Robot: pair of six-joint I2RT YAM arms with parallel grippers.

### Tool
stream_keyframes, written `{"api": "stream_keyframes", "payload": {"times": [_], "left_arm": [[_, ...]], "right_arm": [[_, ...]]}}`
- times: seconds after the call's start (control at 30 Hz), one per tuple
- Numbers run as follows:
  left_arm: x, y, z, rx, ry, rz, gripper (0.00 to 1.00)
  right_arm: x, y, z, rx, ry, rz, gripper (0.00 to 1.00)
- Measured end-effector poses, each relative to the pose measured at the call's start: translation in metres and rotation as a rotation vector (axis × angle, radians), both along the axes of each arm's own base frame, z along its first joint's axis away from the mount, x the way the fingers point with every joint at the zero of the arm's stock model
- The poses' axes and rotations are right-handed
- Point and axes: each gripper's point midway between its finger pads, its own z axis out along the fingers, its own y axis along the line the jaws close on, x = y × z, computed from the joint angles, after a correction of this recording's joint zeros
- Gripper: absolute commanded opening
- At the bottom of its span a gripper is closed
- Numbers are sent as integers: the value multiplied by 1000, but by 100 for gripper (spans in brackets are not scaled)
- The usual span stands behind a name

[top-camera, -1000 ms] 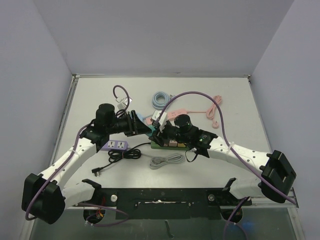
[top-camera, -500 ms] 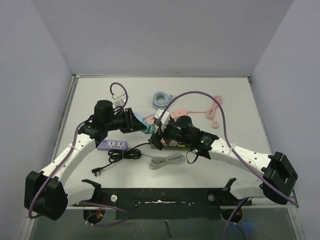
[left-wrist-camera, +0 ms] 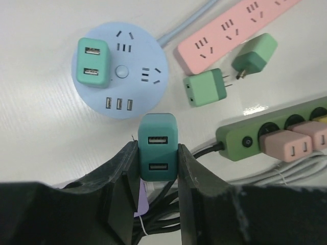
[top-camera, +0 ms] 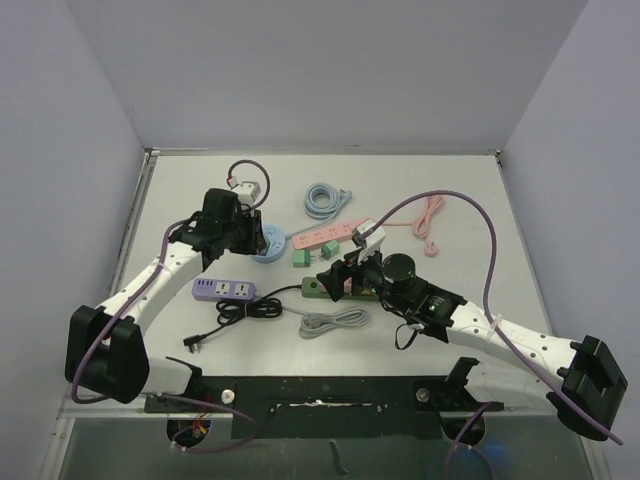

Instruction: Insert the plug

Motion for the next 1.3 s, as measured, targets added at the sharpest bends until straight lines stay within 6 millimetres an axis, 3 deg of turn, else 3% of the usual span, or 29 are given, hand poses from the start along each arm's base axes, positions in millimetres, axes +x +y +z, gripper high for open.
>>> {"api": "stream_keyframes", "payload": {"times": [0.23,0.4,1.0,1.3], "left_arm": [[26,6,-21,132,9,-37,8],[41,4,-31,169,19,-63,8],[54,-7,-52,148,-16,-81,8],[60,-12,-59,138,-24,-98,8]], "right_arm": [[0,-16,-4,71,53,-106,82],[0,-21,4,109,50,-135,82],[0,-23,11,132,38,-143,82],[-3,-26,-2,113,51,-144,83]]}}
